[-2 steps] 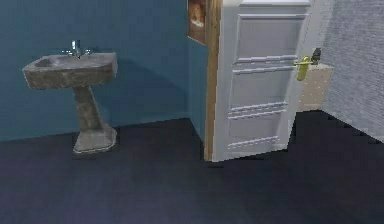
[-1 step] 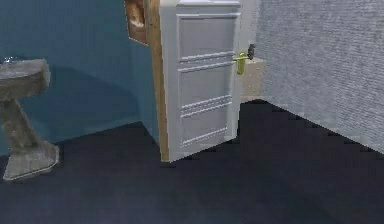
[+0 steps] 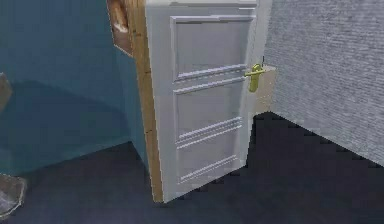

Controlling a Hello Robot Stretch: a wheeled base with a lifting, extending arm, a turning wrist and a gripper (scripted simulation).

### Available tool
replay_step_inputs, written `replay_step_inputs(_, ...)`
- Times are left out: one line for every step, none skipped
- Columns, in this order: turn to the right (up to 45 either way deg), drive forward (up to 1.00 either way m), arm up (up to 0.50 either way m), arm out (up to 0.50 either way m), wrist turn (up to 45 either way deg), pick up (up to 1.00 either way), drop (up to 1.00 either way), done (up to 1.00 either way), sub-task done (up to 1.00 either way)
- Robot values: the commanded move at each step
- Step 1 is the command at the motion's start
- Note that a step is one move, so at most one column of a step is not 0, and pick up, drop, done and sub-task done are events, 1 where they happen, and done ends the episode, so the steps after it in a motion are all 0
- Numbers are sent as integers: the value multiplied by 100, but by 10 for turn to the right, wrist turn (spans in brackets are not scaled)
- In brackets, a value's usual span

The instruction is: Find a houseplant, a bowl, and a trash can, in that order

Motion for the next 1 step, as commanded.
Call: replay_step_inputs(450, 0, 0, 0, 0, 0, 0, 0, 0)
